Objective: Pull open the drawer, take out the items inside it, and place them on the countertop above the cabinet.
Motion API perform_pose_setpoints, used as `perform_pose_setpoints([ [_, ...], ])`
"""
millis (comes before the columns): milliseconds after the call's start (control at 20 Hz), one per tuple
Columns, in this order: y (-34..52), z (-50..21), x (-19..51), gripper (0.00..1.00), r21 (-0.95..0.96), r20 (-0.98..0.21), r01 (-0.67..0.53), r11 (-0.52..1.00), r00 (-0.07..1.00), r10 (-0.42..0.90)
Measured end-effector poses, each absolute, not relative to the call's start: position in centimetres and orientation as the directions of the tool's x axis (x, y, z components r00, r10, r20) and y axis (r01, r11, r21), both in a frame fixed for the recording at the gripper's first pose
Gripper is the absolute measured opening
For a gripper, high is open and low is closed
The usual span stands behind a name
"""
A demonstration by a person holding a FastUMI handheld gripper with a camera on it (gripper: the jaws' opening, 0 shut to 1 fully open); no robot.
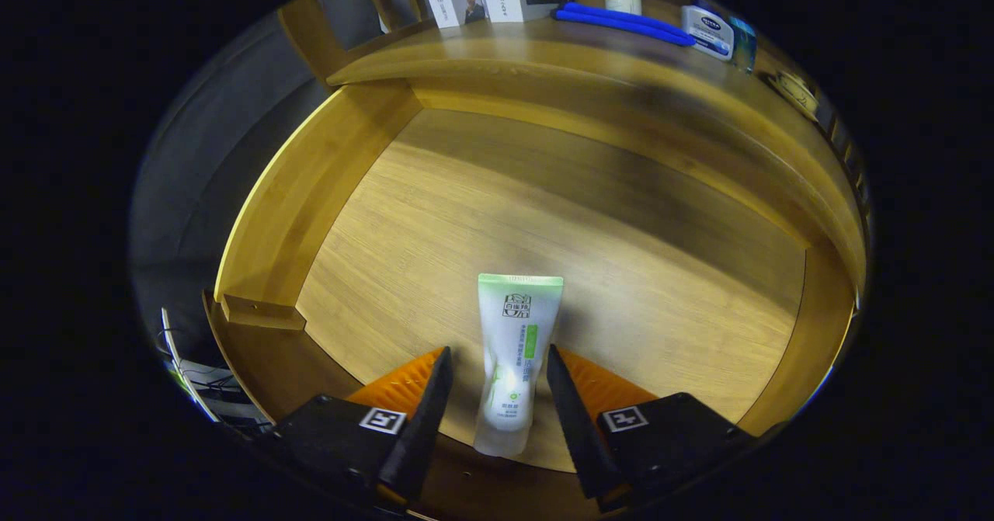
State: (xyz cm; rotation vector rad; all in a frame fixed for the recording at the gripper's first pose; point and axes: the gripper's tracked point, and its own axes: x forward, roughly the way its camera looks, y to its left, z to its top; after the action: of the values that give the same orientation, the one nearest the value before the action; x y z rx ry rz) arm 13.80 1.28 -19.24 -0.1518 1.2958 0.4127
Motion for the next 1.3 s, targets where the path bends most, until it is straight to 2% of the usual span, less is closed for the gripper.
perform_pose_setpoints([
  [250, 0.9, -19.4, 13.6, 0.3, 0.126, -0.961, -0.37, 0.921, 0.186, 0.206],
  [350, 1.5, -19.2, 13.7, 0.3, 0.146, -0.949, -0.373, 0.916, 0.21, 0.236],
  [400, 1.7, -18.3, 13.7, 0.15, 0.161, -0.936, -0.387, 0.908, 0.231, 0.264],
  [700, 1.8, -16.2, 14.5, 0.14, 0.136, -0.892, -0.415, 0.9, 0.345, 0.294],
  [1000, 1.7, -10.0, 16.2, 0.14, 0.183, -0.795, -0.409, 0.894, 0.474, 0.379],
  [1300, 1.0, -3.7, 21.1, 0.14, 0.197, -0.665, -0.316, 0.928, 0.653, 0.363],
])
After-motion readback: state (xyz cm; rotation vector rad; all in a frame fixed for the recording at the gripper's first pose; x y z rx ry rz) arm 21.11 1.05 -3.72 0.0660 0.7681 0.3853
